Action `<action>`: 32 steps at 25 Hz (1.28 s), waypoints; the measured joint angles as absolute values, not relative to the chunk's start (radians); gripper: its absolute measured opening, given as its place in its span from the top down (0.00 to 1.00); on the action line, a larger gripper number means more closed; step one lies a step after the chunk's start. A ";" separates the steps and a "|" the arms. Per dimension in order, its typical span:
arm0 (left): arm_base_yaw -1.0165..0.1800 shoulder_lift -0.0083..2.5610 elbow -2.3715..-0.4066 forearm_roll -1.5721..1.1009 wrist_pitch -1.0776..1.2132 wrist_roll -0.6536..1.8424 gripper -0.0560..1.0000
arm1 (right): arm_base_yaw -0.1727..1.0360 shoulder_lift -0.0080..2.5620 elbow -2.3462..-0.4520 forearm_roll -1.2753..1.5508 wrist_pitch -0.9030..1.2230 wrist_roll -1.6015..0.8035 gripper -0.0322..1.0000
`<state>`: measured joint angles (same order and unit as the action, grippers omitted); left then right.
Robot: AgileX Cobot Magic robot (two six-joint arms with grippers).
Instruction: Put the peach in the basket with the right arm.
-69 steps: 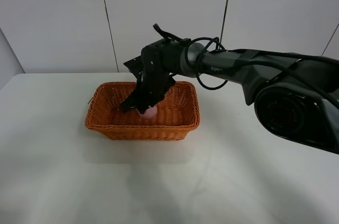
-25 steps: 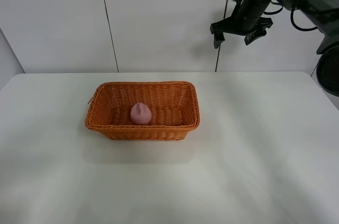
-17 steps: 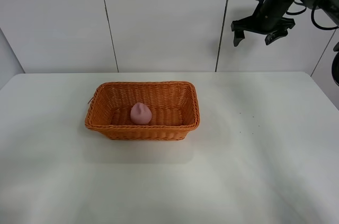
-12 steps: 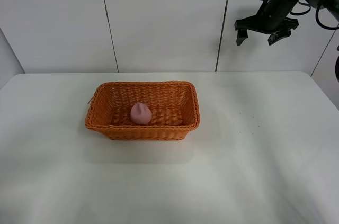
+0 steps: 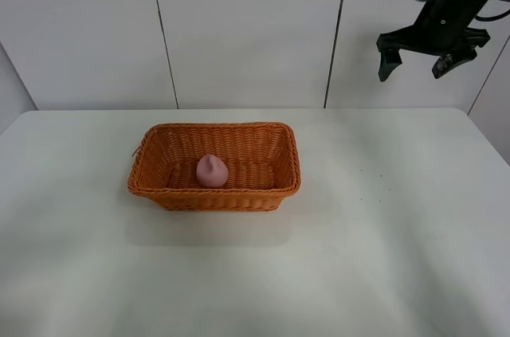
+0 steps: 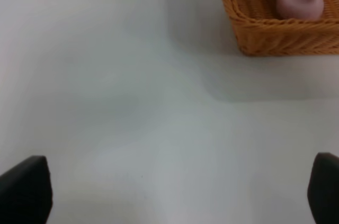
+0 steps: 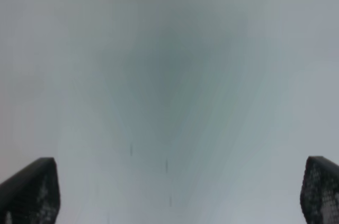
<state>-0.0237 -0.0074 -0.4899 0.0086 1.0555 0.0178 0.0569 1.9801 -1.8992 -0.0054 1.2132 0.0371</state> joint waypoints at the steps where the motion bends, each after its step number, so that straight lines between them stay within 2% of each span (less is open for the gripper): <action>1: -0.024 -0.007 -0.490 0.009 1.055 0.018 0.01 | 0.057 1.931 -1.827 -0.005 1.213 0.032 0.29; 9: -0.024 -0.007 -0.490 0.009 1.055 0.018 0.01 | 0.057 1.523 -1.289 -0.005 1.214 0.023 0.29; 16: -0.024 -0.007 -0.490 0.009 1.055 0.018 0.01 | 0.057 1.160 -0.909 -0.005 1.218 0.000 0.29; 25: -0.024 -0.007 -0.490 0.009 1.055 0.018 0.01 | 0.057 0.649 -0.588 0.000 1.077 -0.008 0.29; 32: -0.024 -0.007 -0.490 0.009 1.055 0.018 0.01 | 0.057 0.314 -0.493 0.000 1.032 -0.009 0.29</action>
<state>-0.0237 -0.0074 -0.4899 0.0086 1.0555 0.0178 0.0569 0.3137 -0.4928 0.0000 1.0318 -0.0089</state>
